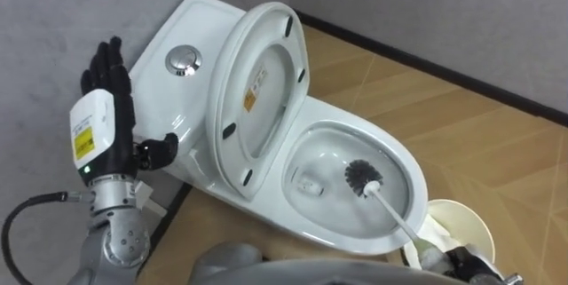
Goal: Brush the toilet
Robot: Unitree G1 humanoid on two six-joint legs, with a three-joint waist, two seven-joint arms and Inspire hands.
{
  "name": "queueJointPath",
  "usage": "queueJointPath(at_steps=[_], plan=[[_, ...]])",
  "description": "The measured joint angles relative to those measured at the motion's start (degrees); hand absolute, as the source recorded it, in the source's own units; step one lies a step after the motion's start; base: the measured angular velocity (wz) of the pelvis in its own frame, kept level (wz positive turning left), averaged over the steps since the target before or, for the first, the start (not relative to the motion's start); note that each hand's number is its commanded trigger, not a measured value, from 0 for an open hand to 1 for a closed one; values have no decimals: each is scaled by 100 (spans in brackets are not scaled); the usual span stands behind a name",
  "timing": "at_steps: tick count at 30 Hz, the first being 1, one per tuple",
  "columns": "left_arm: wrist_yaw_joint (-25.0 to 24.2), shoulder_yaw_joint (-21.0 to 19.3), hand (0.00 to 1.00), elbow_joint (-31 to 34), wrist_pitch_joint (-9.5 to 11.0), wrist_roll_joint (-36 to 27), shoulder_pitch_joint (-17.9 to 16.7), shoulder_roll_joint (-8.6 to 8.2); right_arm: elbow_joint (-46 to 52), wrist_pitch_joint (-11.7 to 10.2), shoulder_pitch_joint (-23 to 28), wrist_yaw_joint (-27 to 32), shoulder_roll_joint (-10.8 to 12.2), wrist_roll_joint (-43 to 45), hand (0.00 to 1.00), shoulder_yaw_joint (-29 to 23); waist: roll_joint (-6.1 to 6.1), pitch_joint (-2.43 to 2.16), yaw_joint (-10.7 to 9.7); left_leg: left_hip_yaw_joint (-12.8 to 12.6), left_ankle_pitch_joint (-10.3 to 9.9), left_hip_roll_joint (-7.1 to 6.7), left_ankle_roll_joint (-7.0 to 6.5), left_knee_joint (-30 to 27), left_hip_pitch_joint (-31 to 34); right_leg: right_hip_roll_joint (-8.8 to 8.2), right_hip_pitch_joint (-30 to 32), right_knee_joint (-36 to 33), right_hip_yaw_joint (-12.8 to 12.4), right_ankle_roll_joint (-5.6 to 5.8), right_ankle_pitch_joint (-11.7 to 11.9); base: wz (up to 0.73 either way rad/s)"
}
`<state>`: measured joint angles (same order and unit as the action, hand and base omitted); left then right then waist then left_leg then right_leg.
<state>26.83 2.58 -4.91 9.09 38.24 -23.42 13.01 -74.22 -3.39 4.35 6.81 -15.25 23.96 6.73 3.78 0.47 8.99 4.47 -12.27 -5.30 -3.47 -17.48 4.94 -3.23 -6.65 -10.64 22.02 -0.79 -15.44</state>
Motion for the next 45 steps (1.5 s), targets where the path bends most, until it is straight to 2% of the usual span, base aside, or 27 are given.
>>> queueJointPath(at_steps=[2, 5, 11, 12, 16, 19, 22, 27, 30, 33, 34, 35, 39, 40, 42, 45], plan=[[-129, 115, 0, -17, 4, 0, -16, 60, 3, 9, -43, -5, 0, 52, 100, -1, 48, 26, -55, -1, 2, 0, -2, 2, -8, -1, -9, 2, 3, 0, 0, 0], [-246, 191, 0, -113, 4, 8, -14, 128, 14, 9, -130, -4, 0, 157, 100, -3, 52, 15, -91, -2, 3, 0, -3, 2, -9, 2, -34, 2, -3, 0, 0, 0], [-504, 291, 0, -329, -3, 19, -10, 136, 65, -23, -124, -7, -5, 345, 100, -5, 67, 11, -128, 5, 8, 3, -7, -31, 62, 3, 32, -12, -3, 0, 1, 0], [-523, 294, 0, -361, -4, 19, -12, 136, 71, -22, -124, -15, -5, 350, 100, -5, 61, 6, -129, 8, 10, 3, -7, -31, 82, 5, 53, -16, -3, -1, 2, 0], [-694, 332, 0, -695, -31, 7, -12, 145, 116, -9, -146, -83, -71, 351, 100, -13, -44, -61, -133, -8, 19, 11, -22, -78, 220, -6, 172, -77, -5, 0, 25, -1], [-726, 461, 0, -872, -25, -18, 35, 235, 163, 86, -218, -135, -137, 351, 100, 4, -79, -50, -103, -53, 31, 14, -39, -86, 267, -21, 263, -118, -39, 2, 26, -7], [-735, 501, 0, -995, -18, -22, 43, 236, 272, 100, -338, -146, -266, 361, 100, 112, -163, -58, -72, -120, 51, 32, -53, -14, 318, -24, 372, -184, -139, 13, 37, -13], [-648, 544, 0, -1277, 103, -58, 222, 249, 305, 142, -579, -40, -312, 398, 100, 330, -170, -56, -65, -141, 154, 42, -37, 17, 460, -42, 578, -285, -150, -7, 49, 0], [-486, 557, 0, -1531, 275, -49, 459, 255, 309, 199, -887, -2, -319, 821, 100, 355, -170, -52, -48, -137, 235, 67, -21, -19, 705, -29, 837, -348, -141, -62, 81, 1], [-431, 677, 0, -1834, 414, -50, 844, 299, 335, 211, -1112, 163, -326, 1035, 100, 556, -199, -8, 117, -148, 325, 94, -8, -34, 902, -21, 1066, -430, -134, -113, 118, 0], [-405, 723, 0, -1923, 436, -50, 995, 306, 340, 208, -1237, 208, -326, 1086, 100, 665, -230, 20, 131, -145, 355, 113, -1, -55, 996, -16, 1175, -467, -130, -136, 145, 0], [-357, 784, 0, -1998, 436, -49, 1144, 307, 354, 206, -1365, 269, -326, 1211, 100, 767, -270, 50, 179, -153, 382, 131, 3, -102, 1132, -18, 1319, -550, -126, -154, 156, -6], [-216, 910, 0, -2119, 466, -48, 1584, 293, 452, 226, -1789, 292, -324, 1478, 100, 958, -341, 93, 300, -183, 542, 167, 20, -127, 1663, -23, 1909, -721, -128, -220, 190, -2], [-199, 954, 0, -2131, 468, -47, 1709, 292, 517, 229, -1887, 303, -321, 1496, 100, 1023, -369, 115, 334, -176, 601, 174, 25, -122, 1795, -25, 2061, -752, -116, -251, 214, 0], [-113, 1074, 0, -2207, 467, -46, 1905, 288, 540, 235, -1996, 352, -316, 1609, 100, 1160, -392, 122, 390, -145, 688, 159, 23, -110, 1966, -57, 2294, -870, -121, -260, 219, 5], [111, 1199, 0, -2250, 466, -53, 2082, 290, 545, 454, -2177, 442, -324, 1793, 100, 1386, -407, 125, 449, -134, 796, 149, 31, -102, 2275, -94, 2664, -1050, -119, -289, 224, 3]])
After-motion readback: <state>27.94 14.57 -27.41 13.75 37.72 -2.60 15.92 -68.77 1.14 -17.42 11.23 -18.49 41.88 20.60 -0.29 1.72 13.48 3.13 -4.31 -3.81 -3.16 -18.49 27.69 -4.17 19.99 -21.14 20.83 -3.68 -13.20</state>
